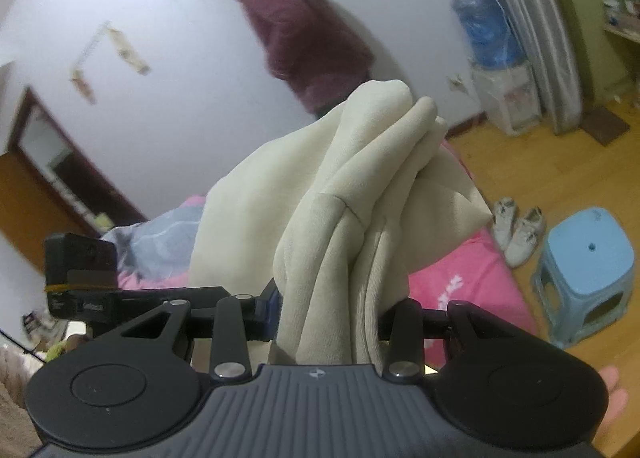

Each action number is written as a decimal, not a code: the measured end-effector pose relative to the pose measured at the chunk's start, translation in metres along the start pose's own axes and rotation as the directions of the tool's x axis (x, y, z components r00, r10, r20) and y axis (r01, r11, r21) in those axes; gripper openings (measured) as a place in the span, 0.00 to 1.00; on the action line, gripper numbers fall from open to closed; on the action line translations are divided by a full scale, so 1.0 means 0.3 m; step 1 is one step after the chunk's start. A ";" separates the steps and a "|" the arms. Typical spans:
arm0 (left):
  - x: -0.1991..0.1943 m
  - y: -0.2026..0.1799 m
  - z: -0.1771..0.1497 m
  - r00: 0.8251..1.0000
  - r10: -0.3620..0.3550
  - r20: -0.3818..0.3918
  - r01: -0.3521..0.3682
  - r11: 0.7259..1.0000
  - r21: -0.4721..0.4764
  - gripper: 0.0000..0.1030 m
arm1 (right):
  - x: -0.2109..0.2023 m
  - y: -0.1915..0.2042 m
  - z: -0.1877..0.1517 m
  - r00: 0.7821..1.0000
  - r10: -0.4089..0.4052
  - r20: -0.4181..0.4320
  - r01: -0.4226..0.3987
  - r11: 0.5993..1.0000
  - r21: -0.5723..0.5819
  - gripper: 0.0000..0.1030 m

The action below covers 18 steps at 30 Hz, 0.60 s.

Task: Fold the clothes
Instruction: 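Lift the folded beige hoodie with both grippers and carry it toward the towel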

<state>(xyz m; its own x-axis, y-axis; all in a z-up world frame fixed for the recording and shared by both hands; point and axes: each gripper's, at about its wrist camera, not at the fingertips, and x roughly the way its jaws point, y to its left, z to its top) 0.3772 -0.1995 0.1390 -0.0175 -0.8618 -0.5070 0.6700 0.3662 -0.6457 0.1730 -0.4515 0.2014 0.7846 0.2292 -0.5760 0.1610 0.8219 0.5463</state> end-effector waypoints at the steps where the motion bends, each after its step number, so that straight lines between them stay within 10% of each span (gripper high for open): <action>1: -0.018 0.044 0.024 1.000 0.006 0.006 -0.006 1.000 -0.008 0.94 | 0.056 0.031 0.028 1.000 -0.008 -0.017 0.008 1.000 0.002 0.40; 18: 0.102 0.421 0.211 0.966 0.221 0.133 -0.194 0.963 -0.189 0.94 | 0.772 -0.087 0.223 0.979 0.130 -0.155 -0.135 0.991 -0.022 0.39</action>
<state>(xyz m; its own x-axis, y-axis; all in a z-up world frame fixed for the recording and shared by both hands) 0.5083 -0.2018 0.0782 0.2297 -0.7982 -0.5568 0.5085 0.5863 -0.6307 0.3906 -0.4547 0.0944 0.6963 0.4127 -0.5873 0.0403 0.7944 0.6060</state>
